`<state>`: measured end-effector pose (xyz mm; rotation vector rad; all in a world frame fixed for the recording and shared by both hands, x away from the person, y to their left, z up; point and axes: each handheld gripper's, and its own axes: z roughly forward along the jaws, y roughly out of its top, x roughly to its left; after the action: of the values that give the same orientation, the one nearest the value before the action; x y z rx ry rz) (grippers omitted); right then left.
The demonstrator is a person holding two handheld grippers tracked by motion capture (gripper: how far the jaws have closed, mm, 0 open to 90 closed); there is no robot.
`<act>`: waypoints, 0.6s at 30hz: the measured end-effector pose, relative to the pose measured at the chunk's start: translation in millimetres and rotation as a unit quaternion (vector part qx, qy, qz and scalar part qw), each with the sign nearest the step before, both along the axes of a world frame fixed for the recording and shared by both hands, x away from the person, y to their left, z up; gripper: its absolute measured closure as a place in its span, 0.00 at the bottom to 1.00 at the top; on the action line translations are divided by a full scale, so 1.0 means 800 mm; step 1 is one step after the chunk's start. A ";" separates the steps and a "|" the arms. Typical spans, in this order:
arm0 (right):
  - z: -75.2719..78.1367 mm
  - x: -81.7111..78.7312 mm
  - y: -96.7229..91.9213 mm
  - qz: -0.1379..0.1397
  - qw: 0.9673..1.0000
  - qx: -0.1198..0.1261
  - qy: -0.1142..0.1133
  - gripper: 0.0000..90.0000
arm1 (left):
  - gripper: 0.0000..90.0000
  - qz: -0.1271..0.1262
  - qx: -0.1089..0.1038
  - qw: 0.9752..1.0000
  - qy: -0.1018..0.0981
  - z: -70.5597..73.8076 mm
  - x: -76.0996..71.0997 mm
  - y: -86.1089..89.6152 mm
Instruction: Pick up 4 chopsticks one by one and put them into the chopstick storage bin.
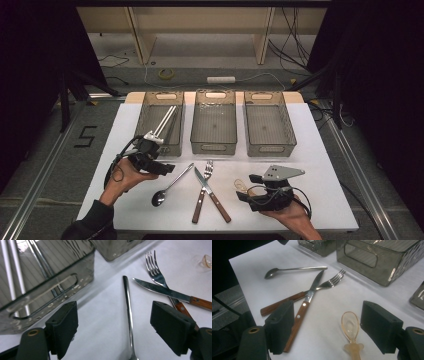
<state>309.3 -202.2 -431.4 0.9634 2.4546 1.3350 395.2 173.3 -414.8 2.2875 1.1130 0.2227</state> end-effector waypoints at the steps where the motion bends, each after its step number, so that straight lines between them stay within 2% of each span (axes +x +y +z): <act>1: 0.000 0.000 0.000 0.000 1.000 0.000 0.000 0.31 | 0.24 -0.002 0.003 1.000 0.003 -0.001 -0.001 -0.001; 8: -0.001 0.001 -0.001 0.002 1.000 -0.001 0.001 0.31 | 0.25 -0.012 0.026 0.999 0.015 -0.012 -0.009 -0.010; 18: -0.005 0.003 -0.004 0.002 1.000 0.001 0.005 0.31 | 0.27 -0.014 0.046 0.998 0.034 -0.019 -0.013 -0.016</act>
<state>311.8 -205.2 -435.1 0.9672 2.4640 1.3371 385.2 160.8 -429.7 2.4063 1.1242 0.1906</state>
